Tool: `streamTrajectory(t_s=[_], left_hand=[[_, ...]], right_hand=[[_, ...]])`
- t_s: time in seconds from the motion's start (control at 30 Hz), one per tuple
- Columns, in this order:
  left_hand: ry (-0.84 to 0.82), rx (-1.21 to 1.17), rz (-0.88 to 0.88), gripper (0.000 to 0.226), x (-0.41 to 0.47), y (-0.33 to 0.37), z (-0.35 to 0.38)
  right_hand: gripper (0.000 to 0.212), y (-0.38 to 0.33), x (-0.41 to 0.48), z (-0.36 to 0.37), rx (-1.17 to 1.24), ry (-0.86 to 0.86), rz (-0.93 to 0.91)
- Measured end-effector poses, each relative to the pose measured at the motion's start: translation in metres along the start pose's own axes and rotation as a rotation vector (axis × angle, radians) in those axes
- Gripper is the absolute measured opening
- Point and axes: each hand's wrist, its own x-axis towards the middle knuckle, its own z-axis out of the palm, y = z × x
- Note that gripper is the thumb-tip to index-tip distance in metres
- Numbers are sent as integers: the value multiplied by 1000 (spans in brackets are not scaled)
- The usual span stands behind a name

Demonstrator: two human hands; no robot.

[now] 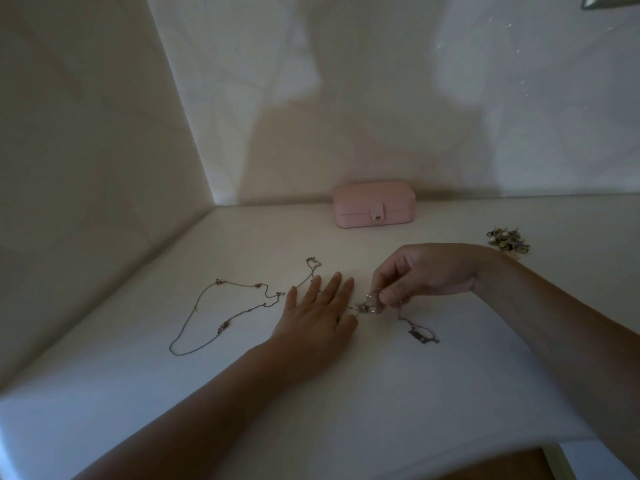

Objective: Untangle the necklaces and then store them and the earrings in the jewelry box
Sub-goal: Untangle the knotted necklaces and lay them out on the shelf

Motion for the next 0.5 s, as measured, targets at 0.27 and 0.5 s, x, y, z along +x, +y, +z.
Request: streamTrajectory(t_s=[0.27,0.5], left_hand=[[270,-1064,43,51,-9,0,-15],[320,-1242,18,15,-6,5,-13]], right_hand=[[20,-6,4,12,-28,163,18],[31,-14,11,27,-124,351,-53]])
